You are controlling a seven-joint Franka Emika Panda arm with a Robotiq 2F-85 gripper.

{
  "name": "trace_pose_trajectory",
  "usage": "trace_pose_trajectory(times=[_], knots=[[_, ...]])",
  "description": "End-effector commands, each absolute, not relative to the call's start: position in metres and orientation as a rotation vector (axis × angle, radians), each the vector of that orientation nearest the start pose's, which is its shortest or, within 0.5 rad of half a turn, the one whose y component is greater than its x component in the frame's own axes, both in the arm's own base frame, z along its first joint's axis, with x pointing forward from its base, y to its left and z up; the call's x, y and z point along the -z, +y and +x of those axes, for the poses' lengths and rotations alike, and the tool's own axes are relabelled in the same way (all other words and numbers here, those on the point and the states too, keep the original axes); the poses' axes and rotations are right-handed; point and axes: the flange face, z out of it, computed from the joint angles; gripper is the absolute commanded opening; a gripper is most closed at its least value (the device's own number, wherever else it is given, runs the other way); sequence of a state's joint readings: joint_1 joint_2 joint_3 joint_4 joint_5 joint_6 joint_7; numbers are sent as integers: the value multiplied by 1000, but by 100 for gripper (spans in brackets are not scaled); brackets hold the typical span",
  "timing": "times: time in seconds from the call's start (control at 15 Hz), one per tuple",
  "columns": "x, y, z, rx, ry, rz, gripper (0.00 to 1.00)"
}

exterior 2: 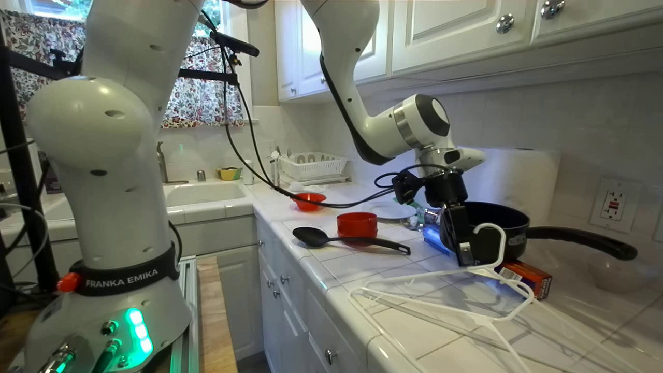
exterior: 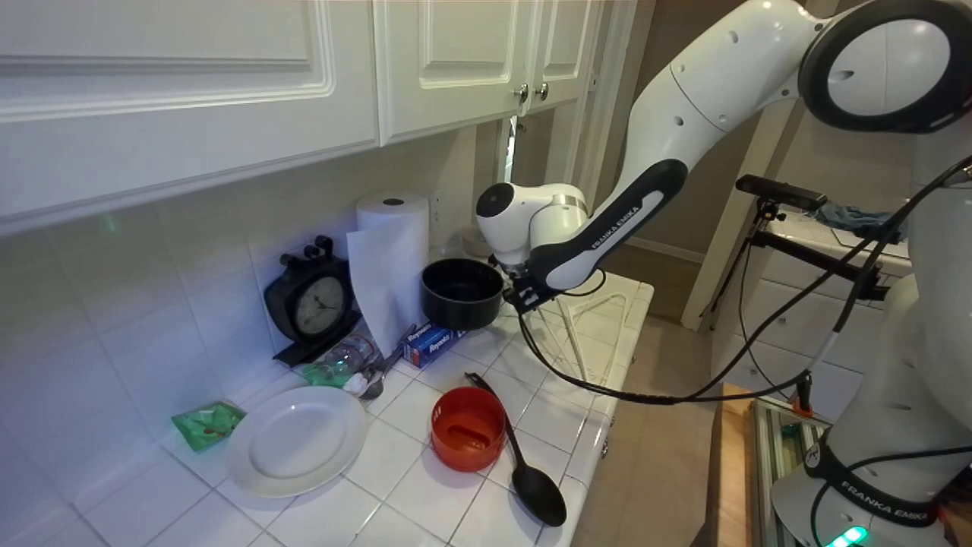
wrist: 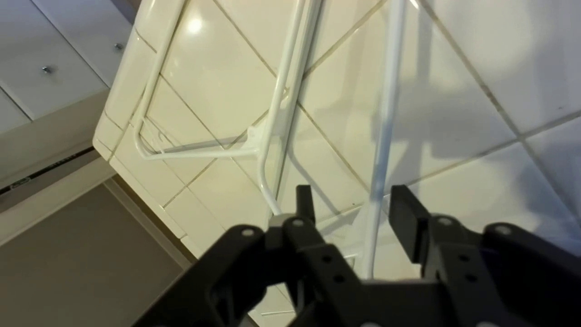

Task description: Put the white hangers on the counter

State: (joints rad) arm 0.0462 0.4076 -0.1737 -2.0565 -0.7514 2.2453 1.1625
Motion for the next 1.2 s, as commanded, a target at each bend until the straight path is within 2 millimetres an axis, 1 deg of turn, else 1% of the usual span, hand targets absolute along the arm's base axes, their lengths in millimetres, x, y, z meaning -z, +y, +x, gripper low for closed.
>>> trace_pose_trajectory(times=[0.0, 0.07, 0.13, 0.33, 0.67, 0.73, 0.8, 0.93, 1.07, 1.13], knots=[[-223, -92, 568, -138, -825, 2330, 69], [-222, -92, 568, -139, -812, 2329, 71], [-219, -92, 568, -138, -798, 2327, 76], [-213, -91, 567, -134, -759, 2317, 99], [-203, -85, 568, -142, -748, 2335, 100], [-202, -85, 567, -141, -742, 2336, 97], [-201, -85, 567, -142, -742, 2331, 73], [-201, -87, 568, -139, -753, 2325, 72], [-200, -88, 568, -131, -763, 2322, 58], [-199, -89, 568, -129, -764, 2320, 49]])
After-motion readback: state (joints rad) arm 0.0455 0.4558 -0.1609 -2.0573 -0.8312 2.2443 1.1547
